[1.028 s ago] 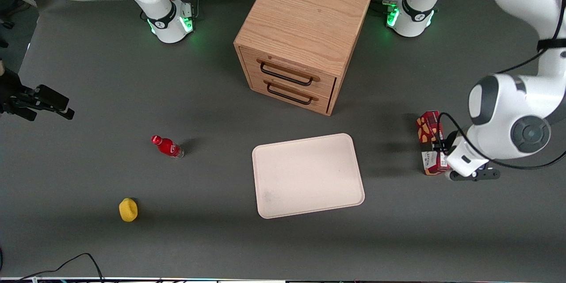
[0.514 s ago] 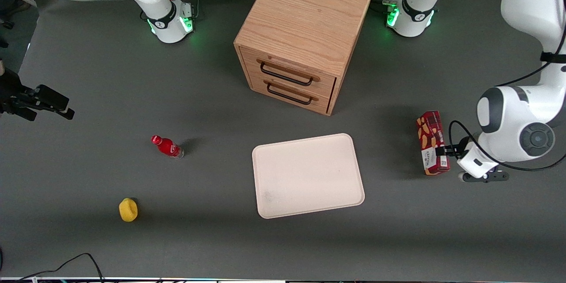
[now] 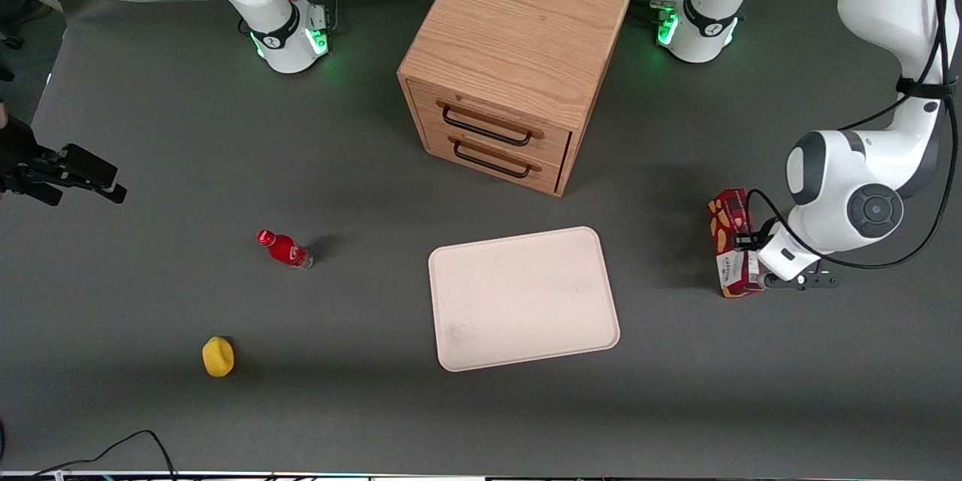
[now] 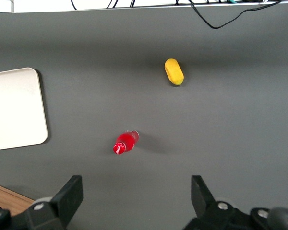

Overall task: Place red cookie box on tray
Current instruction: 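Lift the box with the left gripper and carry it over the white tray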

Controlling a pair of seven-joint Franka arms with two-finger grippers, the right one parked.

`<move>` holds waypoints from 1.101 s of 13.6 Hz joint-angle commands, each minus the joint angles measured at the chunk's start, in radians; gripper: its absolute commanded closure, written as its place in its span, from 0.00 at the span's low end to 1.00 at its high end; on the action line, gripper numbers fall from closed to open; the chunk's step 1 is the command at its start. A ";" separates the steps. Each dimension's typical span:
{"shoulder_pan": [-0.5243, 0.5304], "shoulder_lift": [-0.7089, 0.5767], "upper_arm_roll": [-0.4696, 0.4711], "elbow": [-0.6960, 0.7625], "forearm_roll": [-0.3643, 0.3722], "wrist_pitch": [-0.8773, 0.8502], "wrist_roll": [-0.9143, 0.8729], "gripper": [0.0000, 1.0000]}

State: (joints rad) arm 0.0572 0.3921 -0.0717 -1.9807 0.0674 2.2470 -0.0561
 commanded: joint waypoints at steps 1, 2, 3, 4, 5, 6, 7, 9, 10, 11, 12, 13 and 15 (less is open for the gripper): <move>-0.040 -0.019 0.003 0.029 0.015 -0.071 -0.072 1.00; -0.059 0.003 0.003 0.081 0.015 -0.117 -0.094 1.00; -0.072 0.045 0.001 0.162 0.015 -0.166 -0.122 1.00; -0.092 0.107 0.000 0.265 0.015 -0.217 -0.157 1.00; -0.127 0.172 0.000 0.387 0.008 -0.284 -0.192 1.00; -0.163 0.239 0.000 0.517 0.003 -0.361 -0.239 1.00; -0.187 0.296 -0.002 0.625 -0.001 -0.413 -0.287 1.00; -0.224 0.326 -0.002 0.706 -0.058 -0.443 -0.333 1.00; -0.247 0.323 -0.002 0.723 -0.090 -0.449 -0.341 1.00; -0.278 0.324 -0.002 0.747 -0.098 -0.448 -0.384 1.00; -0.318 0.335 -0.002 0.773 -0.098 -0.428 -0.446 1.00; -0.357 0.356 0.000 0.808 -0.098 -0.423 -0.500 1.00; -0.404 0.390 0.000 0.845 -0.095 -0.414 -0.577 1.00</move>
State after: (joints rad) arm -0.2935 0.7262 -0.0898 -1.2228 -0.0214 1.8527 -0.5550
